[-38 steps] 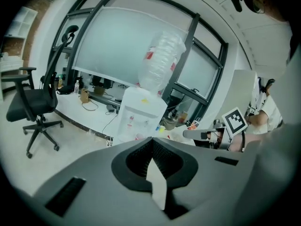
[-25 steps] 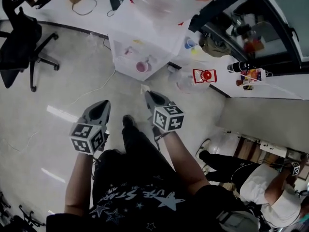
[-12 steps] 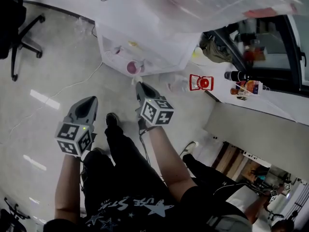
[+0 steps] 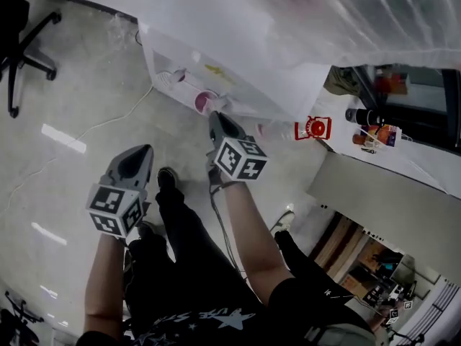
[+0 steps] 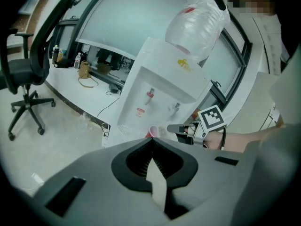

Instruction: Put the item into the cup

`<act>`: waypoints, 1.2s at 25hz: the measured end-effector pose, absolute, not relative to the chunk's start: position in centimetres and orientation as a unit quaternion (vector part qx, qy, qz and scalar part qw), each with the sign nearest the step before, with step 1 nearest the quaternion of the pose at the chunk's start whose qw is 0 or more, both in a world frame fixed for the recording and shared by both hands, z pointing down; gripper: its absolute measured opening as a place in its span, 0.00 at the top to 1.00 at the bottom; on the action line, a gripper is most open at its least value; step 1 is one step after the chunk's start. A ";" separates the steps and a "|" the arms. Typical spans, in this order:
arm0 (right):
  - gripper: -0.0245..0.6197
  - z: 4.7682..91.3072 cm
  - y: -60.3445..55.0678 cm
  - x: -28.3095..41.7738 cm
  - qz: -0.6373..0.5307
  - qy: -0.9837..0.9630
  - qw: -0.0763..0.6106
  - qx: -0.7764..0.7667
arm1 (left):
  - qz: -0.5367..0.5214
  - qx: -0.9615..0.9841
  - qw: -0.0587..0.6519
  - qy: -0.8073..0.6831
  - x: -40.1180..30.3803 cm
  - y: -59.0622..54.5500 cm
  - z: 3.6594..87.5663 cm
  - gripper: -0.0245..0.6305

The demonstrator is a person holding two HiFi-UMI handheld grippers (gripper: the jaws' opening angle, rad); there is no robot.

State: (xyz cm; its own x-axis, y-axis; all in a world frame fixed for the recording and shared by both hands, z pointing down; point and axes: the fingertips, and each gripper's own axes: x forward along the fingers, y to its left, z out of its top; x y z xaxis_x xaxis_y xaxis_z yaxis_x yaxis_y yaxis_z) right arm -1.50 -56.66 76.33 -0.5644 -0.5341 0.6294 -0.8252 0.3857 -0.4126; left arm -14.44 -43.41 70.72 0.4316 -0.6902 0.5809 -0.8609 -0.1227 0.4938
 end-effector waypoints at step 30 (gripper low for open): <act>0.85 75.1 -52.6 -2.5 0.319 -0.805 0.228 0.446 | 0.084 0.746 0.404 -0.523 -15.9 -37.7 70.6 0.95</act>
State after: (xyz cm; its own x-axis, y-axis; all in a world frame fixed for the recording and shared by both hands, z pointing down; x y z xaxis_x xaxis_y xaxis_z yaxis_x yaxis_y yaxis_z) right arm -2.50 -52.64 75.06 -0.4987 -0.5724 0.6509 -0.8628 0.3996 -0.3096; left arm -15.89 -37.66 70.62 0.4386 -0.7118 0.5486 -0.8481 -0.1259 0.5146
